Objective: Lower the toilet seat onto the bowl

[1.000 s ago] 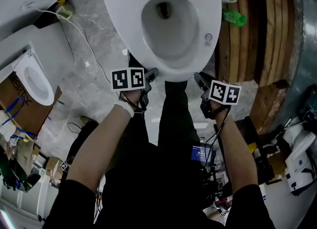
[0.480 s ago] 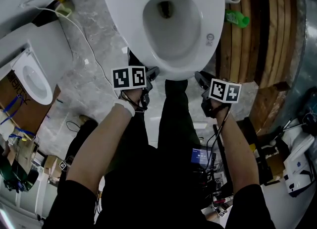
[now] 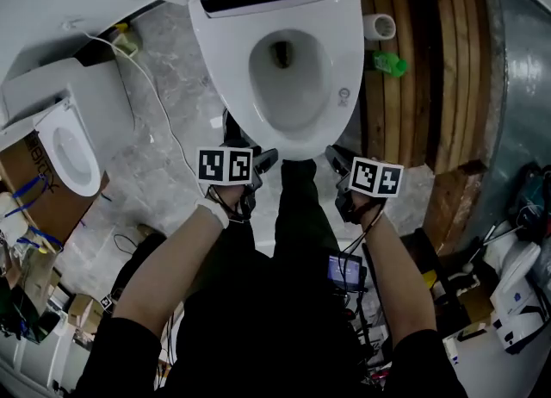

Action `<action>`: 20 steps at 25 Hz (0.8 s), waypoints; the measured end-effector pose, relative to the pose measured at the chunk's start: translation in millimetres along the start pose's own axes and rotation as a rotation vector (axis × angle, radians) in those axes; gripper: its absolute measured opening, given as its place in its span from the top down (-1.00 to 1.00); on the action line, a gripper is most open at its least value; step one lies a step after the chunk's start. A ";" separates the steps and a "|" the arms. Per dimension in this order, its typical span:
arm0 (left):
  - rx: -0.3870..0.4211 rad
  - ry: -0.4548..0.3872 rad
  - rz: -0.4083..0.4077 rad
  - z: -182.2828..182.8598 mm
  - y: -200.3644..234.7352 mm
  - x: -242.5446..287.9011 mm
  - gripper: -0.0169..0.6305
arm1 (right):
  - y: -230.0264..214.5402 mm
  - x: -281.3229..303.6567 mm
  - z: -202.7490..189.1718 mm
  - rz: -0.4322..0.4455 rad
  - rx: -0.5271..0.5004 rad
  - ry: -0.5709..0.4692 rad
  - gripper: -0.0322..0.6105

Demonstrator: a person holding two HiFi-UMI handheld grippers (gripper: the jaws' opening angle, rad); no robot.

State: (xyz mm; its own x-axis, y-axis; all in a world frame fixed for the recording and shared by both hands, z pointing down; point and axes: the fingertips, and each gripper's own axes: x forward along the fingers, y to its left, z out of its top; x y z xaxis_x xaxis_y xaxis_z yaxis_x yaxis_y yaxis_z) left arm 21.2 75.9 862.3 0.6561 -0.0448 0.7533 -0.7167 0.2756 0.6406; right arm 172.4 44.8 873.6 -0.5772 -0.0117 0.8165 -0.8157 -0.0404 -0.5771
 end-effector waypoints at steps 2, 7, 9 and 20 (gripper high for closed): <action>0.038 -0.045 -0.016 10.5 -29.5 -23.3 0.30 | 24.2 -30.4 26.9 0.017 -0.041 -0.067 0.63; 0.148 -0.197 -0.063 55.2 -117.0 -88.9 0.34 | 89.1 -128.9 119.9 0.097 -0.124 -0.300 0.64; 0.190 -0.296 -0.093 72.0 -159.1 -123.2 0.37 | 126.8 -179.0 147.0 0.158 -0.192 -0.398 0.65; 0.642 -0.777 -0.022 26.9 -349.3 -313.3 0.40 | 272.1 -409.4 113.5 0.243 -0.698 -0.788 0.65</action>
State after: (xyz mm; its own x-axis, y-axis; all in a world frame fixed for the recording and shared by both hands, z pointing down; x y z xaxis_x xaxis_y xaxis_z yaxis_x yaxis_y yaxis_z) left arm 59.7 -32.2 406.4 0.4991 -0.7203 0.4818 -0.8481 -0.2919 0.4421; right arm 191.2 -74.8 383.8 -0.7420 -0.5920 0.3146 -0.6691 0.6250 -0.4021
